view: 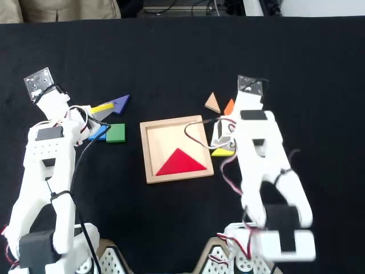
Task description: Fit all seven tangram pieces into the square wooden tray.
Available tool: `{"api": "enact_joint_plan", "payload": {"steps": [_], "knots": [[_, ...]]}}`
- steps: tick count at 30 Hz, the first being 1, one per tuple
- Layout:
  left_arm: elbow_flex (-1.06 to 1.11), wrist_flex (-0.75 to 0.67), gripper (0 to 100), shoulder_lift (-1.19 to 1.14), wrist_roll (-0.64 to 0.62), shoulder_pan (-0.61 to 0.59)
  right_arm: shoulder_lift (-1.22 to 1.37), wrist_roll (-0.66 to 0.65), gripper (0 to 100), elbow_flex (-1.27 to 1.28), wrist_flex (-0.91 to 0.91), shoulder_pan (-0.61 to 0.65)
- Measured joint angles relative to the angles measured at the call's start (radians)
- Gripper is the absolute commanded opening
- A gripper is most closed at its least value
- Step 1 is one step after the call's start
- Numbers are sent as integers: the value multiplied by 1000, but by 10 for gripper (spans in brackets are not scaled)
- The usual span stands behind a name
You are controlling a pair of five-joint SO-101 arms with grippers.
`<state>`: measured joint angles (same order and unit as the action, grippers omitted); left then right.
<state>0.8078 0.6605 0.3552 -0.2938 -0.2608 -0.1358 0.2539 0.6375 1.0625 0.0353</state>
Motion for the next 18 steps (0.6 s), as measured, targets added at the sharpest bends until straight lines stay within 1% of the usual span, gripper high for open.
{"api": "enact_joint_plan", "payload": {"steps": [6, 12, 18], "knots": [[0, 0, 438, 0, 0, 0, 196, 31, 428, -143, 9, -28], [0, 0, 438, 0, 0, 0, 226, 43, 428, -172, -8, -28], [0, 0, 438, 0, 0, 0, 278, 100, 428, -172, -28, -28]]}}
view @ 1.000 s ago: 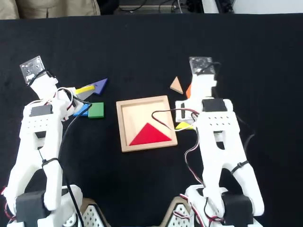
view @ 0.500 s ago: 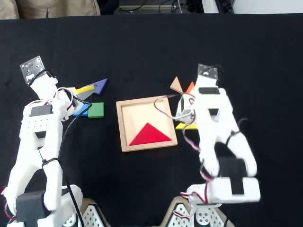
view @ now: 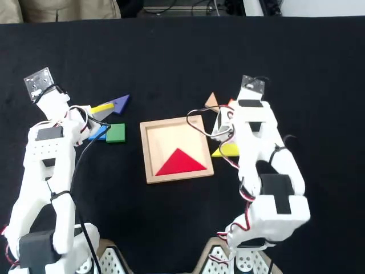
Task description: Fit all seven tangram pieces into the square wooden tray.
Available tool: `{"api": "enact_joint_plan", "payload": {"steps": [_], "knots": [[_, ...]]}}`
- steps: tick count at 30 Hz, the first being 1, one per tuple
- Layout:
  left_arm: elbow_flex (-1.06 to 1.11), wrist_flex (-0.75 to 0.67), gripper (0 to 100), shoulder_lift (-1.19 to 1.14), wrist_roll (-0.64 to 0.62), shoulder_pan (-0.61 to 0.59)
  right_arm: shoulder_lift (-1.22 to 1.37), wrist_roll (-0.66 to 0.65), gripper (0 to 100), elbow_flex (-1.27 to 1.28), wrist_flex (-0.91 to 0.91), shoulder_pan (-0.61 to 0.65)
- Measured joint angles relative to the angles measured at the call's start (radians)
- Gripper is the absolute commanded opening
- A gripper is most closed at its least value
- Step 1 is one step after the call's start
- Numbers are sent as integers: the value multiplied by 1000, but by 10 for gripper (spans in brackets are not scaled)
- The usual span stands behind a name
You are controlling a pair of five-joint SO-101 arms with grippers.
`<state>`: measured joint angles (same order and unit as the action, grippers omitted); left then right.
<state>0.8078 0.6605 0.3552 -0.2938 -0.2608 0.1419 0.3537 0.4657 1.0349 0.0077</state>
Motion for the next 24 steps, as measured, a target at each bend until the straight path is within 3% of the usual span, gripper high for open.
{"api": "enact_joint_plan", "payload": {"steps": [6, 13, 15, 20, 24], "knots": [[0, 0, 438, 0, 0, 0, 86, 20, 416, -21, -46, 2], [0, 0, 438, 0, 0, 0, 137, 23, 136, -95, -9, 5], [0, 0, 438, 0, 0, 0, 138, 12, 101, -103, -8, -3], [0, 0, 438, 0, 0, 0, 137, -130, 107, -104, -8, -9], [0, 0, 438, 0, 0, 0, 126, -347, 109, -106, 5, -9]]}}
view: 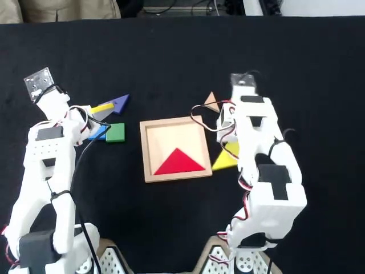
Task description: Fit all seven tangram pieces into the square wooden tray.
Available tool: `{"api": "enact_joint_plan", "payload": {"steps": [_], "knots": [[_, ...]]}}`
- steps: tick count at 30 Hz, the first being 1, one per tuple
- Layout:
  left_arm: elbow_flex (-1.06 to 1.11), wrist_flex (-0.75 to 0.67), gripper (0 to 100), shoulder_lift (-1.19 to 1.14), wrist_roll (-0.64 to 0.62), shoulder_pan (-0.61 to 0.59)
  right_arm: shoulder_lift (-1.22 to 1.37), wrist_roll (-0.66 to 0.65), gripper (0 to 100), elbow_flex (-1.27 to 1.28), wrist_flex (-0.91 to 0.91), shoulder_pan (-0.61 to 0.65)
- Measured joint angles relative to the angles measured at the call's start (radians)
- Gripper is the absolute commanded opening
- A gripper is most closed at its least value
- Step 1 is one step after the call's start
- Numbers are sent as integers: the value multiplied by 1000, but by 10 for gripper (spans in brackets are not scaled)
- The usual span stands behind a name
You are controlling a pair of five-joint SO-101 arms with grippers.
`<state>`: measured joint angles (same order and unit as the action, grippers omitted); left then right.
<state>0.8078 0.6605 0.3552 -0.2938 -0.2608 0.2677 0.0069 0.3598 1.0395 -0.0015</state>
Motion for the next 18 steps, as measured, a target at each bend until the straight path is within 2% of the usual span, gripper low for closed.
{"api": "enact_joint_plan", "payload": {"steps": [7, 10, 13, 18], "knots": [[0, 0, 438, 0, 0, -2, -55, -585, 109, -12, 146, 11], [0, 0, 438, 0, 0, -2, -91, -786, 109, -12, 230, 8], [0, 0, 438, 0, 0, -2, -144, -801, 109, -12, 262, 8], [0, 0, 438, 0, 0, -2, -282, -624, 130, -3, 301, 8]]}}
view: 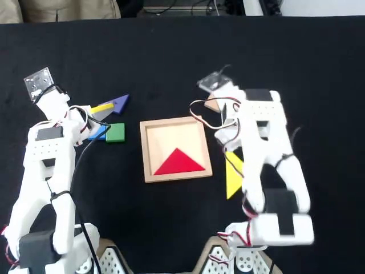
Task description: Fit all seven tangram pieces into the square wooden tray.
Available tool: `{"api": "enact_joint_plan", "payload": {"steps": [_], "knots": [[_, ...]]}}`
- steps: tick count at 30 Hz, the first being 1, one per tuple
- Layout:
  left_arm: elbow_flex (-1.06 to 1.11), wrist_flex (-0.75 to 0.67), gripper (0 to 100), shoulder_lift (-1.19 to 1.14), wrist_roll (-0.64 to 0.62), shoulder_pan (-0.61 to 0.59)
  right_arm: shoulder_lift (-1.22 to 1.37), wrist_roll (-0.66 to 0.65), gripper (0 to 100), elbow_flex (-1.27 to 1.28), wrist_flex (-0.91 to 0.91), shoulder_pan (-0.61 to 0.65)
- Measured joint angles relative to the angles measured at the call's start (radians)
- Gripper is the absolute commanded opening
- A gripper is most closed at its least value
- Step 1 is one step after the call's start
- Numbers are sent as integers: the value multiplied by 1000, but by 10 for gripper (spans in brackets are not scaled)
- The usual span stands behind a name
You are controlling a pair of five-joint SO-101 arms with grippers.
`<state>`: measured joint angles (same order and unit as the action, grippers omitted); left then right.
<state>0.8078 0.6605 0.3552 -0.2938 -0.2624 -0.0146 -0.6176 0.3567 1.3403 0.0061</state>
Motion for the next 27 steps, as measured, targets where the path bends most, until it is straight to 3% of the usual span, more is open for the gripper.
{"api": "enact_joint_plan", "payload": {"steps": [6, 13, 17, 22, 27], "knots": [[0, 0, 438, 0, 0, 0, -342, 114, 217, 187, 54, 20], [0, 0, 438, 0, 0, 0, -720, 206, 222, 591, -138, 18], [0, 0, 438, 0, 0, 0, -729, 288, 228, 655, -160, -18], [0, 0, 438, 0, 0, 0, -635, 402, 359, 589, -146, -69], [0, 0, 438, 0, 0, 0, -436, 465, 367, 488, -112, -69]]}}
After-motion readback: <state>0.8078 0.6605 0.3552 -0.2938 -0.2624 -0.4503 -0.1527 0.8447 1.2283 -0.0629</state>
